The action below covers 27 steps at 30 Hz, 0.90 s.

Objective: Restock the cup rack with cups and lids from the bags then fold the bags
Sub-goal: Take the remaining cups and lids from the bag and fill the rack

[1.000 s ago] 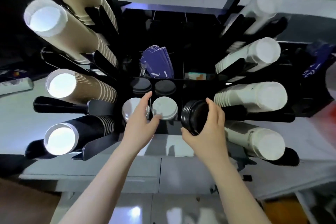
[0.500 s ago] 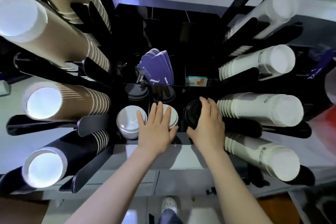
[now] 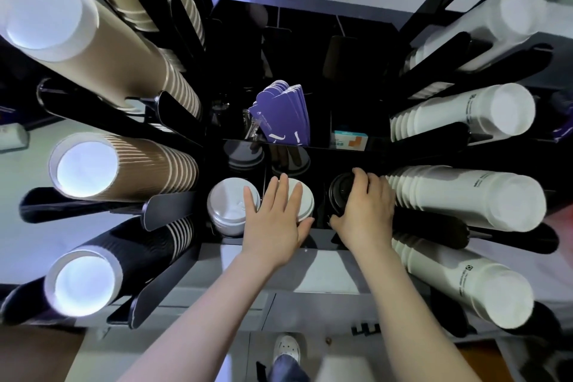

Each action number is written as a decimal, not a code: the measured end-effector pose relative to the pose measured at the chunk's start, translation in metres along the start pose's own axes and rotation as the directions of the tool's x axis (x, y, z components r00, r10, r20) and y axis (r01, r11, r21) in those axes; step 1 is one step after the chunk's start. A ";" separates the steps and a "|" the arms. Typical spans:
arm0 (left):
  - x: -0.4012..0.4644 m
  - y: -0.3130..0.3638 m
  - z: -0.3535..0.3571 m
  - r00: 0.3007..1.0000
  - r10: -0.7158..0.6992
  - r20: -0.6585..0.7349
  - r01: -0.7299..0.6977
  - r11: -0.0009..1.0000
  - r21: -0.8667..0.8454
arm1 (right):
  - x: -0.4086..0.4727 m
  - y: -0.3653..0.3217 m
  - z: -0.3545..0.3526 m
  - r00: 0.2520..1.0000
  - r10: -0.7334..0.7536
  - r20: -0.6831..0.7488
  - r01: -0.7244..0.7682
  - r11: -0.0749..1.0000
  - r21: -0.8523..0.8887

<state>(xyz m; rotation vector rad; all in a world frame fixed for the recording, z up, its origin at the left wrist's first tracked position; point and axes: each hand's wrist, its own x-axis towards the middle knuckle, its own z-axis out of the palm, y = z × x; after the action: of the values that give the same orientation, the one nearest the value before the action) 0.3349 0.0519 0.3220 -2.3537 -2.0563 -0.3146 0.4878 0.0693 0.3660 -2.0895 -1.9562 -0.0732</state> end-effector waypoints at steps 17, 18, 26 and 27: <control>0.003 -0.001 0.000 0.999 -0.012 0.039 0.011 1.000 0.018 | 0.010 0.002 -0.004 0.980 0.001 0.197 0.027 0.990 -0.138; 0.003 -0.001 0.000 0.999 -0.010 0.040 0.010 1.000 0.015 | 0.011 0.002 -0.006 0.976 -0.005 0.217 0.033 0.991 -0.129; 0.002 0.000 -0.001 0.998 -0.006 0.056 0.004 0.999 0.038 | -0.023 0.006 -0.009 0.970 -0.163 0.182 0.118 0.965 0.236; 0.002 0.000 -0.001 0.998 -0.005 0.056 0.003 0.999 0.041 | -0.029 0.006 -0.006 0.956 -0.183 0.230 0.129 0.964 0.231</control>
<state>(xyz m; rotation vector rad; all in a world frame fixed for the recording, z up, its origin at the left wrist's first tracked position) 0.3345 0.0534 0.3233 -2.3621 -2.0702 -0.2059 0.4923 0.0394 0.3647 -1.8775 -2.1621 0.3707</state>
